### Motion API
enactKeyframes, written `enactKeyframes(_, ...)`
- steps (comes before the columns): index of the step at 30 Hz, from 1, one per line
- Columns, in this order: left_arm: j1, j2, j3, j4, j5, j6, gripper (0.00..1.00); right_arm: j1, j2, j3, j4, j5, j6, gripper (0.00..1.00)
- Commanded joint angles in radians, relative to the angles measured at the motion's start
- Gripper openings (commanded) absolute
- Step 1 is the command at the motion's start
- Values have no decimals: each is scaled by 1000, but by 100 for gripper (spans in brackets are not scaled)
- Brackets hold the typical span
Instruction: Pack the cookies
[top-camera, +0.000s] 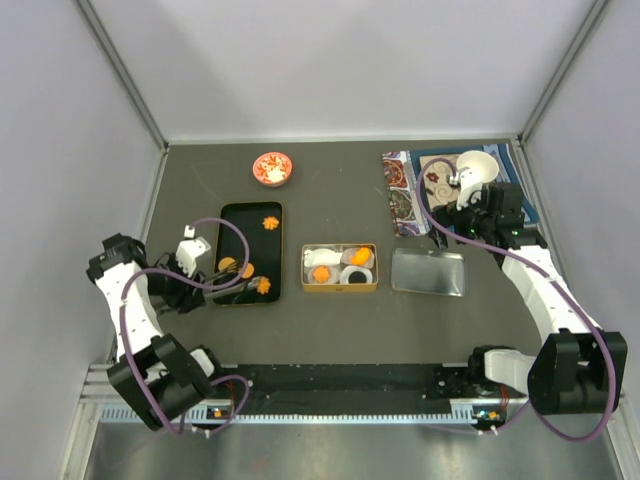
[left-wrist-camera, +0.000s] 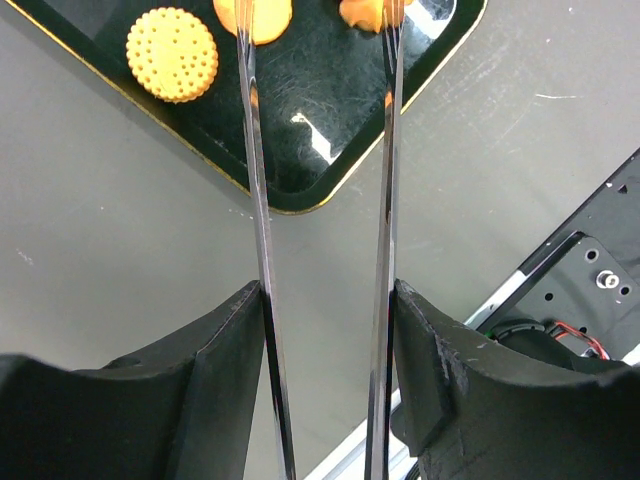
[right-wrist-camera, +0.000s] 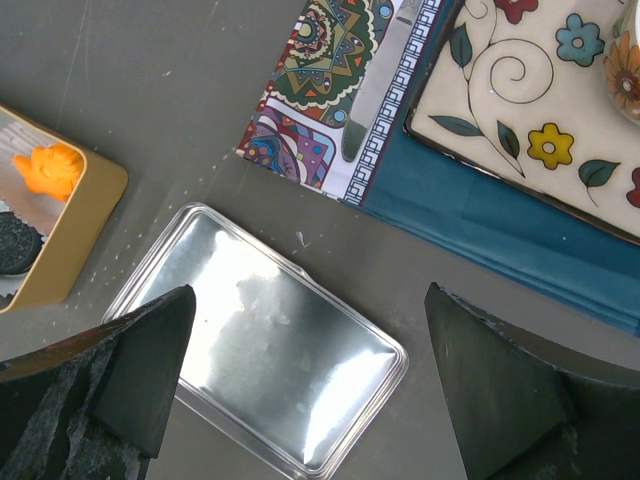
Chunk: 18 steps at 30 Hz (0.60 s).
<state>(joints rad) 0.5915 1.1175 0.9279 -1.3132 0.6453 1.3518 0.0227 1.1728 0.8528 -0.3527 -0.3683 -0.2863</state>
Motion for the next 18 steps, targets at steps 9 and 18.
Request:
enactKeyframes(9, -7, 42, 49, 8, 119, -74, 56, -10, 2, 51, 12, -8, -8, 99)
enactKeyframes(18, -9, 80, 72, 55, 103, -103, 56, -10, 2, 51, 11, -8, -8, 99)
